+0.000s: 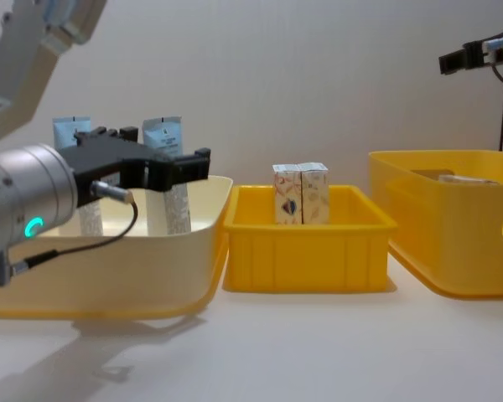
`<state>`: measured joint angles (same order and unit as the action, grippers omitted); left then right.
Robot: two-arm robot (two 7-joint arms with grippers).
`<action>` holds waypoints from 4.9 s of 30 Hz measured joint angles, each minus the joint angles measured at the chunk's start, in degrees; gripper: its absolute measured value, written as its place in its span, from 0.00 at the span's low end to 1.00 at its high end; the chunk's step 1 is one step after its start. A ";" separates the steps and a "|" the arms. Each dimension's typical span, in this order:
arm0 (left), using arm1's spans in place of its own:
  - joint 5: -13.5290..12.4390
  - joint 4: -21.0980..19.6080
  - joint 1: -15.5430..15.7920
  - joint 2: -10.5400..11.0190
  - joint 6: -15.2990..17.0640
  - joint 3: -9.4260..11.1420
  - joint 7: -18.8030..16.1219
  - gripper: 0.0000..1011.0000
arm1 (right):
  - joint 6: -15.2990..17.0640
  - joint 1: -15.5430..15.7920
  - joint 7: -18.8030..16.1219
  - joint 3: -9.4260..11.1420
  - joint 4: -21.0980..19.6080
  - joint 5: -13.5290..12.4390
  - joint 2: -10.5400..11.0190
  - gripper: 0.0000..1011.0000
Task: Bimanual collaborative sorting of washing and personal care products
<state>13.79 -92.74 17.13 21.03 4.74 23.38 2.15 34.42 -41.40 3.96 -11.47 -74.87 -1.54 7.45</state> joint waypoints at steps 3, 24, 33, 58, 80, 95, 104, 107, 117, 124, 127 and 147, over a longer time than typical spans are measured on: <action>0.82 0.41 0.69 -0.23 0.89 -0.61 0.54 0.99 | 0.01 0.00 0.00 0.00 0.00 0.00 0.00 0.99; 6.98 8.91 6.45 -2.31 4.91 -4.29 6.82 0.99 | 0.01 0.00 0.01 0.01 0.00 0.00 0.00 0.99; 7.35 13.73 8.97 -3.27 4.02 -4.87 8.51 0.99 | 0.01 0.00 0.01 0.00 0.00 0.00 0.00 0.99; 6.85 24.25 14.84 -5.53 1.41 -4.41 13.72 0.99 | 0.01 -0.01 0.01 0.00 0.00 0.00 0.00 0.99; 4.91 32.02 19.86 -7.55 0.90 -3.07 17.06 0.99 | 0.01 -0.01 0.01 0.00 0.00 0.00 0.00 0.99; 4.43 33.59 20.81 -7.97 0.83 -2.83 17.54 0.81 | 0.01 0.00 0.01 0.00 0.00 0.00 0.00 0.99; 4.32 33.96 21.04 -8.08 0.78 -2.78 17.64 0.54 | 0.01 -0.01 0.00 0.00 0.00 0.00 0.00 0.99; 4.30 34.03 21.09 -8.10 0.77 -2.76 17.66 0.46 | 0.01 -0.01 0.00 0.00 0.00 0.00 0.00 0.99; 4.25 34.17 21.15 -8.17 0.77 -2.75 17.71 0.27 | 0.01 -0.01 0.01 0.00 0.00 0.00 0.00 0.99; 4.24 34.21 21.19 -8.18 0.77 -2.76 17.74 0.26 | 0.01 -0.01 0.00 0.00 0.00 0.00 0.00 0.99; 4.24 34.24 21.21 -8.18 0.77 -2.76 17.74 0.26 | 0.01 -0.01 0.00 0.00 0.00 0.00 0.00 0.99; 4.24 34.27 21.23 -8.17 0.79 -2.76 17.73 0.26 | 0.01 0.00 0.00 0.00 0.00 0.00 0.00 0.99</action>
<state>18.03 -58.47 38.36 12.86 5.53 20.62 19.88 34.43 -41.41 3.97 -11.47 -74.87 -1.54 7.45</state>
